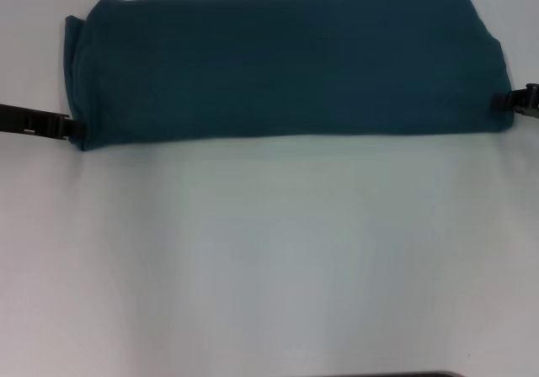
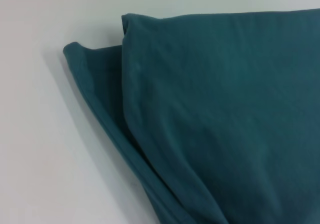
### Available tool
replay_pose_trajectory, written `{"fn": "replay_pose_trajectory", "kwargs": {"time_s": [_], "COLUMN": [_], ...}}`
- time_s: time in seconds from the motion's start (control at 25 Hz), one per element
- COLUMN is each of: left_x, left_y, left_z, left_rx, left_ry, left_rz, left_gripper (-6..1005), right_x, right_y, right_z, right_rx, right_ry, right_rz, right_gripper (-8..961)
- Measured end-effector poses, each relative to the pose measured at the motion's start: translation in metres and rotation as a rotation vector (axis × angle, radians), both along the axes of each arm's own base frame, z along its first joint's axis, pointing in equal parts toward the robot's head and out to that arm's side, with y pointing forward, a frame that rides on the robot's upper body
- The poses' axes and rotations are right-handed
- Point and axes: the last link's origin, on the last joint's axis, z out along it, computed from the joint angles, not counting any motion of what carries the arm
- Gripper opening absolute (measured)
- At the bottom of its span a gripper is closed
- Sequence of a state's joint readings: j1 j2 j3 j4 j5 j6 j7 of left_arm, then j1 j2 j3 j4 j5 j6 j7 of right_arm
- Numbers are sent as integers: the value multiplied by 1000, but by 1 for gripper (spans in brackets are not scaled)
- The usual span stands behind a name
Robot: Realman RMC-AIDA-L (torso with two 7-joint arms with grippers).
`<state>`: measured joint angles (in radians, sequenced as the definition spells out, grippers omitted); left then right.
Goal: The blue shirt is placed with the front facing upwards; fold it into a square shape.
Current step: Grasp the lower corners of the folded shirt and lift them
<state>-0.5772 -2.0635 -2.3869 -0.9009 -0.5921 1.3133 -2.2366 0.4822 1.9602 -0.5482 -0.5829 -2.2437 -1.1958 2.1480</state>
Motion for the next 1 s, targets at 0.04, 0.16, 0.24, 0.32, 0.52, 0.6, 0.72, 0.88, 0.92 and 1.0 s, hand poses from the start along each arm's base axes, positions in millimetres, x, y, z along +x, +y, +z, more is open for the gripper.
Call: {"fn": "replay_pose_trajectory", "kwargs": {"time_s": [0.04,0.16,0.24,0.32,0.52,0.6,0.72,0.88,0.92,1.0], "left_x": [0,1,0,-1,-7,-9,-11,-11,-10,-10], "left_y": [0,0,-1,-1,-5,-7,-10,-16,-18,-24], "left_z": [0,2,4,7,15,18,21,27,29,32], "left_rx": [0,-3,-6,-11,-19,-20,-30,-43,-50,-70], "left_ry": [0,0,2,3,11,12,13,17,16,12], "left_rz": [-1,-2,-1,1,10,14,13,8,6,3], "left_gripper": [76,56,43,30,24,23,23,23,23,23], "right_x": [0,0,0,2,9,9,11,14,16,19], "right_y": [0,0,-1,-3,-13,-17,-24,-34,-38,-46], "right_z": [0,0,0,1,3,3,3,4,4,5], "right_rx": [0,-1,-5,-9,-16,-26,-41,-57,-63,-75], "right_ry": [0,-2,-3,-2,7,16,30,41,44,50], "right_rz": [1,4,5,3,-11,-10,-8,-6,-5,-8], "right_gripper": [13,13,13,13,13,13,13,13,13,14]}}
